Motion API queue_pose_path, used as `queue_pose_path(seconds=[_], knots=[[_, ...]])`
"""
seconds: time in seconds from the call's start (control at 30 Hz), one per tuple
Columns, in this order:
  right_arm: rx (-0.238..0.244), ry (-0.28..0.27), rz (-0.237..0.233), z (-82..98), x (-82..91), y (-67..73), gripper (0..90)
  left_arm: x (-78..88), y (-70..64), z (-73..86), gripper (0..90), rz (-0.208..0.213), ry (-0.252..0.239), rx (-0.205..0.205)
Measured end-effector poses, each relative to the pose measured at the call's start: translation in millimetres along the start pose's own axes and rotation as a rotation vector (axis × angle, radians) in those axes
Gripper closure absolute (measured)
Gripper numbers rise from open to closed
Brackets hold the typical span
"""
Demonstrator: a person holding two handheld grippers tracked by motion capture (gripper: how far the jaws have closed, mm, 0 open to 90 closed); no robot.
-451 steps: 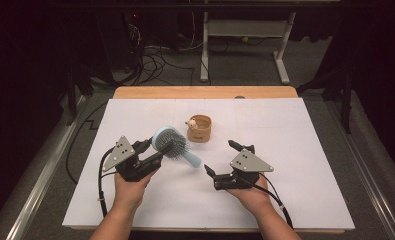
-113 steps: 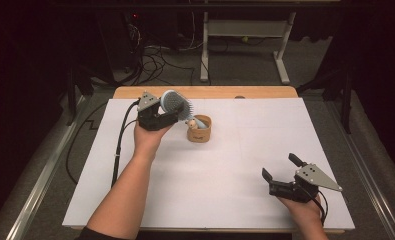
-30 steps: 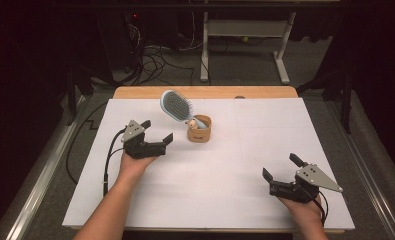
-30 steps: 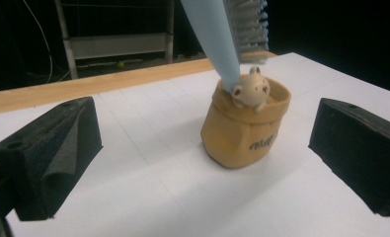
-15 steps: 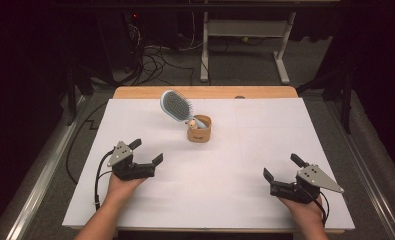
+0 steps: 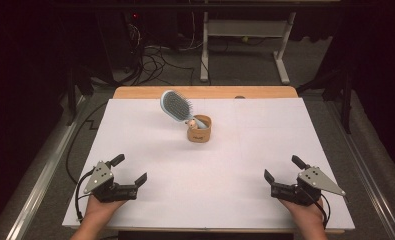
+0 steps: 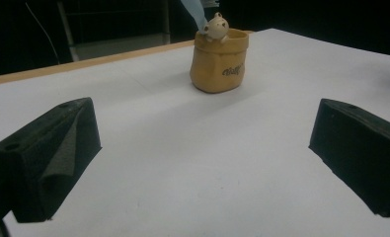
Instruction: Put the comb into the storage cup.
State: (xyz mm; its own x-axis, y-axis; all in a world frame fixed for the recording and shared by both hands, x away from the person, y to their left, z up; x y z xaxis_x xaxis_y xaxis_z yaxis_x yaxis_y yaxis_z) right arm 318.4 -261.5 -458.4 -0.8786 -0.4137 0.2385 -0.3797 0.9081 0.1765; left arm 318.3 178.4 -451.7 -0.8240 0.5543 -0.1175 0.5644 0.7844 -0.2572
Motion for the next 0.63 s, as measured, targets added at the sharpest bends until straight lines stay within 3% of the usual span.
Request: queue_pose_path(seconds=[0.17,0.43,0.53,0.63], knots=[[-0.007,0.008,0.013,3.3,0.9,-0.5,0.1,-3.4,5.4,-4.8,0.2,0.007,-0.029,0.043],[0.004,0.011,0.014,4.6,-0.3,1.8,0.1,-5.3,8.9,-2.3,0.2,-0.016,-0.028,0.033],[0.001,0.008,0.014,4.1,1.0,0.3,0.1,-6.6,12.2,3.3,0.3,-0.029,-0.007,0.02],[0.002,0.007,0.011,4.0,1.5,-0.2,0.1,-6.9,14.8,3.4,0.2,-0.035,-0.008,0.034]])
Point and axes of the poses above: each handheld gripper's, and its own axes: x roughly backward along the jaws, z roughly out of its underside, y roughly to its left, the point moved 5 cm from there along -x, roughly forward along the jaws, and after that the axes turned 13 degrees about -x, right-handed, at the moved point
